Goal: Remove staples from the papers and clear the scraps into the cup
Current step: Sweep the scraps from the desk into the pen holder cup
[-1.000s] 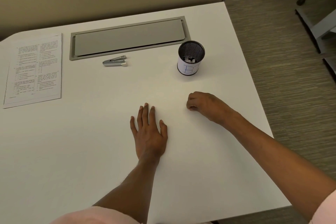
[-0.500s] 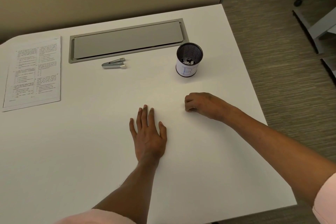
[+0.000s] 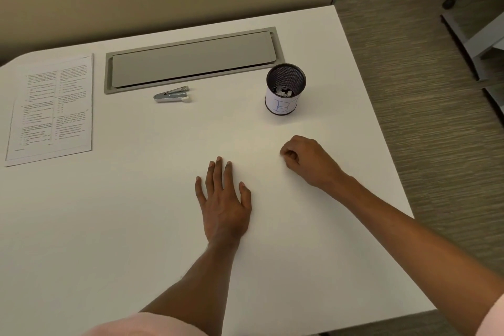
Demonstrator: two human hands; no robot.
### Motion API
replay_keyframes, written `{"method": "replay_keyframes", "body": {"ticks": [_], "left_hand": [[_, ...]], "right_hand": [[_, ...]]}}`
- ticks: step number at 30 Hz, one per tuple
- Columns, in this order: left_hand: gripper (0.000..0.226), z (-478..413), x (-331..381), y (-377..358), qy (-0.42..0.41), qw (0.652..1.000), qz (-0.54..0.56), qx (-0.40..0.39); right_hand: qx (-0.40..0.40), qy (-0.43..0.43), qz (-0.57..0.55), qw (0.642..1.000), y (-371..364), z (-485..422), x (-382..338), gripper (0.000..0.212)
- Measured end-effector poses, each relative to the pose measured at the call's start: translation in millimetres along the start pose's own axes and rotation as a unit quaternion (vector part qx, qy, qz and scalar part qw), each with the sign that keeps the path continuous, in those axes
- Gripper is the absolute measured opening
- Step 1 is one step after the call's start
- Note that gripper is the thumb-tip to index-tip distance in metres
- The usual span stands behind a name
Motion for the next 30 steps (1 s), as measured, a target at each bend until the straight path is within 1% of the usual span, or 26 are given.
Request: {"method": "replay_keyframes", "body": {"ticks": [3,5,7,9,13,14,18,19,21,23,25,26,27,28,30], "left_hand": [[0.062,0,0,-1,0.000,1.000,0.002,0.000],[0.062,0,0,-1,0.000,1.000,0.002,0.002],[0.062,0,0,0,0.000,1.000,0.004,0.003],[0.062,0,0,-1,0.000,1.000,0.003,0.004],[0.062,0,-1,-1,0.002,1.000,0.002,0.000],[0.062,0,-1,-1,0.001,1.000,0.003,0.001],[0.062,-1,0,-1,-0.002,1.000,0.007,-0.001],[0.062,0,0,-1,-0.002,1.000,0.007,-0.002],[0.062,1,0,0,-0.004,1.000,0.009,-0.002],[0.061,3,0,0,-0.007,1.000,0.016,0.001],[0.061,3,0,-1,-0.008,1.000,0.025,0.002],[0.061,3,0,-2,-0.008,1.000,0.029,0.001],[0.061,4,0,-2,-0.009,0.999,0.032,0.000],[0.061,4,1,-2,-0.010,0.999,0.036,-0.001],[0.060,4,2,-1,-0.009,0.999,0.048,-0.007]], "right_hand": [[0.044,-0.055,-0.010,0.997,-16,9,-8,0.003],[0.078,-0.064,-0.019,0.995,-27,14,-13,0.003],[0.096,-0.059,-0.018,0.993,-36,17,-18,0.011],[0.105,-0.052,-0.009,0.993,-37,16,-20,0.014],[0.109,-0.050,0.028,0.992,-34,16,-17,0.004],[0.108,-0.046,0.041,0.992,-34,16,-16,0.005],[0.111,-0.022,0.121,0.986,-38,18,-16,0.017],[0.104,-0.005,0.152,0.983,-39,18,-19,0.023],[0.068,0.019,0.253,0.965,-41,16,-23,0.038],[0.040,0.021,0.303,0.952,-41,8,-20,0.046],[-0.003,0.012,0.318,0.948,-33,2,-26,0.044],[-0.046,0.001,0.315,0.948,-32,-2,-28,0.036],[-0.078,0.015,0.318,0.945,-33,-4,-29,0.025],[-0.088,0.015,0.308,0.947,-36,-6,-28,0.020],[-0.094,-0.002,0.282,0.955,-36,-6,-28,0.027]]}}
Point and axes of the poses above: each hand's wrist, its own z-axis away from the middle knuckle, its own y-axis out of the back of the hand, x = y × z, the point moved 3 cm from there along -z, towards the middle knuckle, and after that the axes turned 3 degrees about -x, right-handed, at the moved point
